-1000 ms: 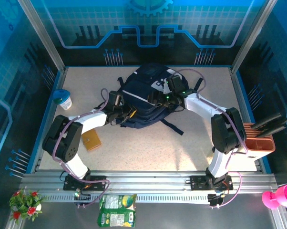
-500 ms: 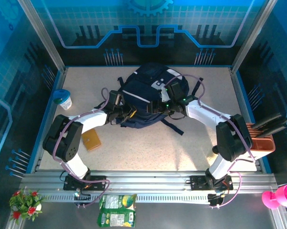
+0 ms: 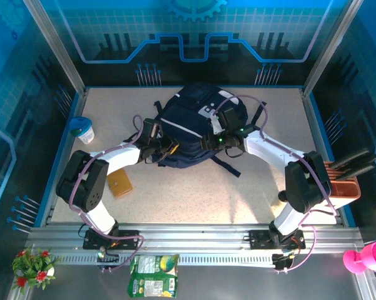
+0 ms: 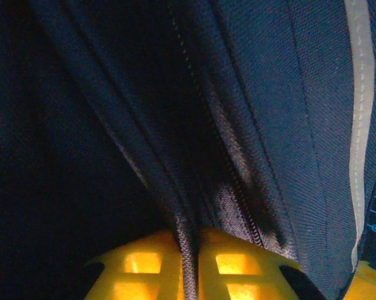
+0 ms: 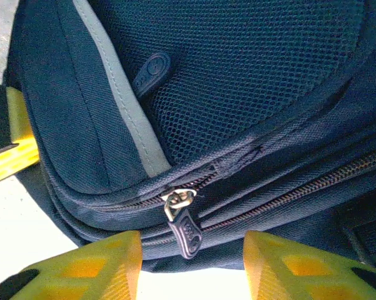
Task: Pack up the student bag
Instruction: Unzip the student bag at the top-center of the table.
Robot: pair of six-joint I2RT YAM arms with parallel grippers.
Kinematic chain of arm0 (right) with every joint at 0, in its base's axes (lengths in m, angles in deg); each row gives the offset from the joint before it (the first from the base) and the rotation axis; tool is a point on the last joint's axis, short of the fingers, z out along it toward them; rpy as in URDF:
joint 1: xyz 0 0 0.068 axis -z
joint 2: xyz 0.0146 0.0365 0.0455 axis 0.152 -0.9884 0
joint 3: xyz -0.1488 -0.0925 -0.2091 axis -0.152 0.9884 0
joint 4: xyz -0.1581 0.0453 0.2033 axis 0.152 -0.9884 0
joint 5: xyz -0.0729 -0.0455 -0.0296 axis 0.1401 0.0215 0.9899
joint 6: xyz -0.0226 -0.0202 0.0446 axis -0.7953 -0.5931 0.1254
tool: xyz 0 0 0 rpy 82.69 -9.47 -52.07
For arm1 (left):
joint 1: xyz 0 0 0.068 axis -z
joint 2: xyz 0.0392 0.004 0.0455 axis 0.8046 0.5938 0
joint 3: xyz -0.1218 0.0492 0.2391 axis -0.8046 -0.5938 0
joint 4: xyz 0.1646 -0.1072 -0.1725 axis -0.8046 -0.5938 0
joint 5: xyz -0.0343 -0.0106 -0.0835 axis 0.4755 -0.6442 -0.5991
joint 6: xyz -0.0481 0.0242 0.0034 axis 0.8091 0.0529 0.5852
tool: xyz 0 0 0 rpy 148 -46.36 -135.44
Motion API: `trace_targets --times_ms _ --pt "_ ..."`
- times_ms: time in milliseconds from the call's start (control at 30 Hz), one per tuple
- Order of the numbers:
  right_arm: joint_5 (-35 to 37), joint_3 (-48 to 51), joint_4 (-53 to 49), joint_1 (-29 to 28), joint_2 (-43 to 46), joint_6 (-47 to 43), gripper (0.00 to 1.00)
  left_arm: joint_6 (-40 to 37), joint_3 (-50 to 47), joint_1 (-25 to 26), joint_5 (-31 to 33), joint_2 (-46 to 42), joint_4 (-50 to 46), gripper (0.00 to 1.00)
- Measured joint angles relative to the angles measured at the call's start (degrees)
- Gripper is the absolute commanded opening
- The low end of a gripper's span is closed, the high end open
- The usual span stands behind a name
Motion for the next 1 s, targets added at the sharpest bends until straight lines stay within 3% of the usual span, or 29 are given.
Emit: trace_targets --times_ms 200,467,1000 --pt "0.94 -1.07 -0.44 -1.44 -1.77 -1.42 0.31 0.02 0.00 0.00 -0.02 0.00 0.02 0.12" --pt "2.23 -1.60 -1.44 -1.86 -2.78 -2.43 0.09 0.07 0.11 0.00 -0.07 0.04 0.02 0.12" --pt "3.93 -0.11 0.24 -9.42 -2.62 -2.93 0.08 0.20 0.74 0.00 -0.92 1.49 -0.07 0.17"
